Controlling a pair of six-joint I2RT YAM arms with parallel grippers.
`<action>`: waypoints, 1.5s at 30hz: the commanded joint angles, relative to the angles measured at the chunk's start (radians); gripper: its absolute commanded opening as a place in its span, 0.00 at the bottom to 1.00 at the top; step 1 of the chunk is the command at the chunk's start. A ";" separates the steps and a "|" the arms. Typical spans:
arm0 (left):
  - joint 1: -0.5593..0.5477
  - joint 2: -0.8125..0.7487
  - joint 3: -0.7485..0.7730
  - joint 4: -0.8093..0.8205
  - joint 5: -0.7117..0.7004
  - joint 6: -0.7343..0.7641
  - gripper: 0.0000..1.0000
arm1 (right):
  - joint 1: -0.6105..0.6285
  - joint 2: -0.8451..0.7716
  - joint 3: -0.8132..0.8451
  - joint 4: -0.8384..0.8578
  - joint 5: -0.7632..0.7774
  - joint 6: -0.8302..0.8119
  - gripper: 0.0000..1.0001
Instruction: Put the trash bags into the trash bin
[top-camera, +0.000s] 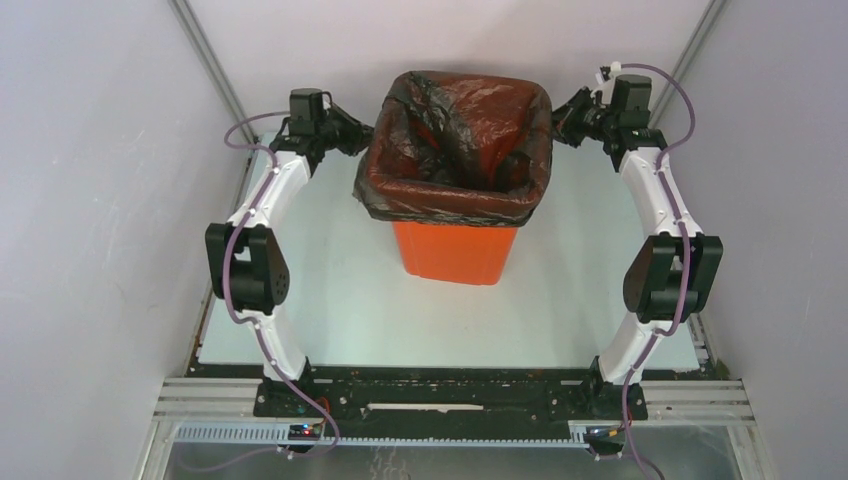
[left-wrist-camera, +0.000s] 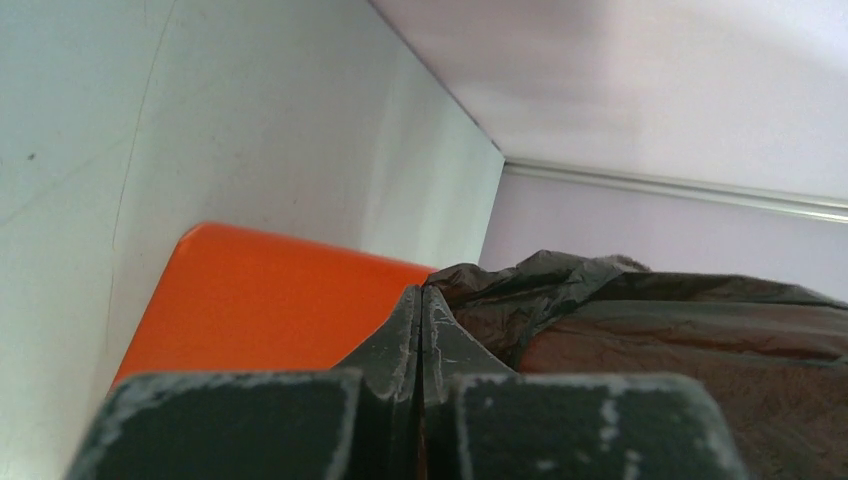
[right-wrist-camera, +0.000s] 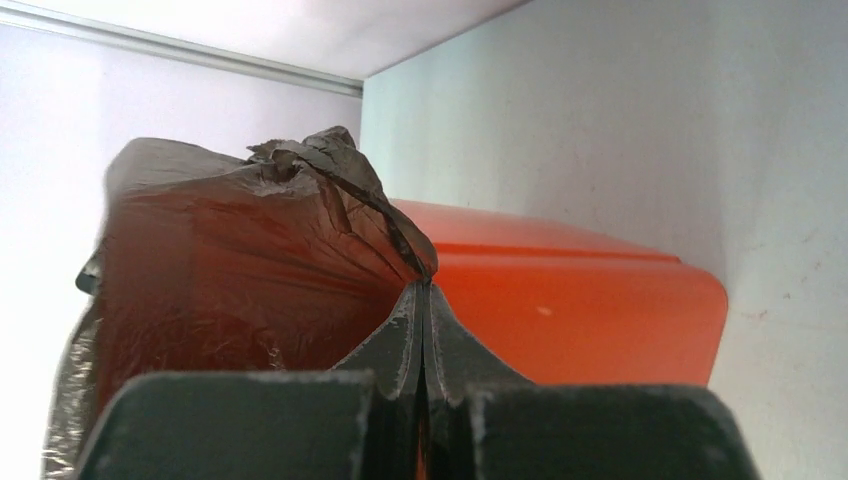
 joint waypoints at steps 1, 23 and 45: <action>0.007 -0.095 -0.035 -0.012 0.095 0.014 0.00 | -0.004 -0.039 0.040 -0.128 0.002 -0.089 0.01; 0.132 -0.525 -0.184 -0.326 0.012 0.352 0.72 | -0.006 -0.129 0.243 -0.721 0.171 -0.304 0.75; 0.143 -0.644 -0.688 0.260 0.255 -0.205 0.86 | -0.131 -0.367 0.194 -0.801 0.197 -0.279 0.91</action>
